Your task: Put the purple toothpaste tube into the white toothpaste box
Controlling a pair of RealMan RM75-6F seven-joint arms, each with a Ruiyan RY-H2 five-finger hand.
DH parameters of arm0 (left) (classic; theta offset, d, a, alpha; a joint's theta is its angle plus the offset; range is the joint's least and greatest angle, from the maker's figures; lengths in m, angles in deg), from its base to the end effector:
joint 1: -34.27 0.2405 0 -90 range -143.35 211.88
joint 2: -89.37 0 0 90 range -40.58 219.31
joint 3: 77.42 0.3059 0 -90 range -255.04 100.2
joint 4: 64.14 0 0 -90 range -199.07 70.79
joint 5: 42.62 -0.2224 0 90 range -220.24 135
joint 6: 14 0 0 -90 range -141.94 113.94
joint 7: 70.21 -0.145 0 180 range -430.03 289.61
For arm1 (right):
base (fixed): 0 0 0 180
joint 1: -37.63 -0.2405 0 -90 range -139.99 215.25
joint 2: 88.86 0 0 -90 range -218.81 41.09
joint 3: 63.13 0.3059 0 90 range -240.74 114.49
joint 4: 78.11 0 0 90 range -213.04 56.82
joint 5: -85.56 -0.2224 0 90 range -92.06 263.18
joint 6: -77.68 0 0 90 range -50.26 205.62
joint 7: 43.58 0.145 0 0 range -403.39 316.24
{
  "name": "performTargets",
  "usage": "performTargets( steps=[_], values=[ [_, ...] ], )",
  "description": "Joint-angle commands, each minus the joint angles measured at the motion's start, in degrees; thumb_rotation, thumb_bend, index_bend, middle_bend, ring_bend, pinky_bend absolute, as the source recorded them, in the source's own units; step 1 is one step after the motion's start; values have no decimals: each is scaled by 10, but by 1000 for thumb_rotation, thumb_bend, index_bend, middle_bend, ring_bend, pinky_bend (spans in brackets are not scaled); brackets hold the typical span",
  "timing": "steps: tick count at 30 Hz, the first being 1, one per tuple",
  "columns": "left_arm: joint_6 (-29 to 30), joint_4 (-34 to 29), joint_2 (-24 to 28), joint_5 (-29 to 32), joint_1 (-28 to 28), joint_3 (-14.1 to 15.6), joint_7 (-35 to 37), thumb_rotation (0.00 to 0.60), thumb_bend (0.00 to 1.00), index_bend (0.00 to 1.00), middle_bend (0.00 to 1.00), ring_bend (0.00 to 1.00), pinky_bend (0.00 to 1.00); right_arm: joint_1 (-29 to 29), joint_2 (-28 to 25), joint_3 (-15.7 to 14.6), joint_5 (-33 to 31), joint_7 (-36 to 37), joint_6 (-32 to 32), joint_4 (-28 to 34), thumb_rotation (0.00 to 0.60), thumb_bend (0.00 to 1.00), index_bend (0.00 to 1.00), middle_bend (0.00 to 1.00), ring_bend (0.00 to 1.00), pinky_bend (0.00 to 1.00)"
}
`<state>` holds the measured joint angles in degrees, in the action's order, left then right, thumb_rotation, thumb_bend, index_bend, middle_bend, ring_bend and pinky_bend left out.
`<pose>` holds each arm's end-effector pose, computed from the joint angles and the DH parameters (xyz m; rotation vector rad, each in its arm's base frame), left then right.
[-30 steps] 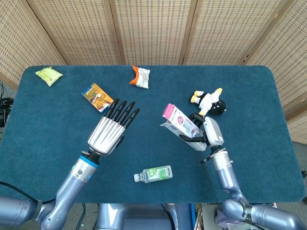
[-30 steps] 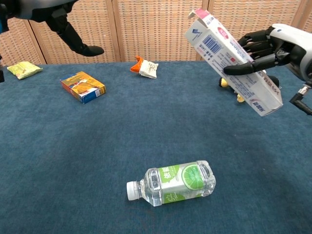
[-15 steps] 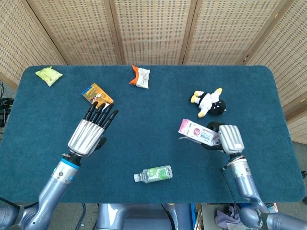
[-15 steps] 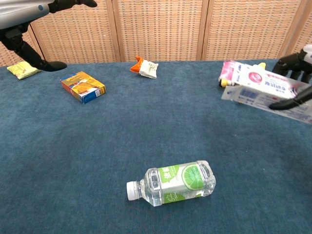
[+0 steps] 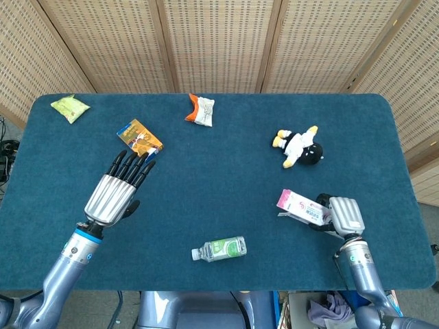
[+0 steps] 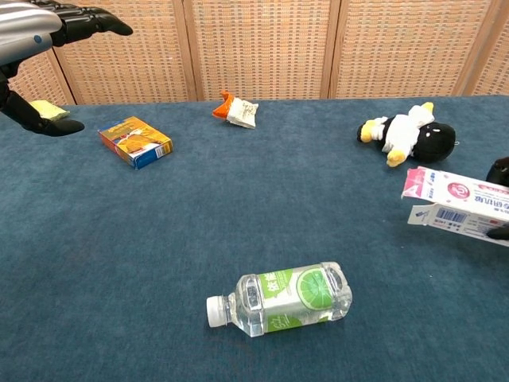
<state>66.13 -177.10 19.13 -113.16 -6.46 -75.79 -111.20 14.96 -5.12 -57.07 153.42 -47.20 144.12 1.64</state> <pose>-0.1614 0.3074 0.0909 -1.8147 -0.4930 -0.8970 -0.3389 -0.3048 0.0337 1.4501 -1.1513 0.8683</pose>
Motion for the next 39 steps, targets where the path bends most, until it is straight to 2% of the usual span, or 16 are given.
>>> performTargets(
  steps=[1, 4, 6, 12, 14, 16, 19, 27, 33, 39],
  values=[
    [-5, 6, -2, -5, 6, -1, 3, 600, 296, 0, 0, 0, 0, 5, 8, -2, -7, 11, -11, -11, 600, 38, 709, 615, 554, 611],
    [-9, 11, -4, -8, 12, -4, 7, 600, 295, 0, 0, 0, 0, 7, 11, -4, -10, 17, -23, -19, 600, 38, 703, 572, 532, 546],
    [-11, 14, -4, -9, 15, -5, 9, 600, 295, 0, 0, 0, 0, 9, 13, -6, -12, 19, -29, -22, 600, 38, 661, 514, 465, 459],
    [-21, 20, -1, -14, 24, -12, 15, 600, 295, 0, 0, 0, 0, 11, 15, -11, -10, 29, -50, -28, 600, 38, 429, 237, 121, 96],
    [-22, 21, 0, -15, 27, -15, 18, 600, 296, 0, 0, 0, 0, 11, 15, -12, -10, 27, -54, -28, 600, 38, 315, 99, 20, 12],
    [-23, 21, 3, -17, 30, -18, 20, 600, 295, 0, 0, 0, 0, 11, 13, -12, -8, 24, -55, -26, 600, 38, 222, 18, 0, 0],
    [-24, 19, 8, -20, 37, -22, 30, 600, 294, 0, 0, 0, 0, 14, 10, -9, -5, 23, -49, -19, 600, 37, 134, 0, 0, 0],
    [-18, 21, 25, -33, 67, -17, 60, 600, 296, 0, 0, 0, 0, 27, -12, -2, 24, 17, -4, 15, 600, 38, 79, 0, 0, 0],
    [2, 26, 43, -53, 112, 11, 88, 600, 296, 0, 0, 0, 0, 55, -33, -19, 89, -18, 82, 51, 600, 38, 50, 0, 0, 0],
    [58, 67, 23, -107, 181, 49, 127, 600, 295, 0, 0, 0, 0, 88, -42, -44, 158, -39, 159, 64, 600, 38, 23, 0, 0, 0]
  ],
)
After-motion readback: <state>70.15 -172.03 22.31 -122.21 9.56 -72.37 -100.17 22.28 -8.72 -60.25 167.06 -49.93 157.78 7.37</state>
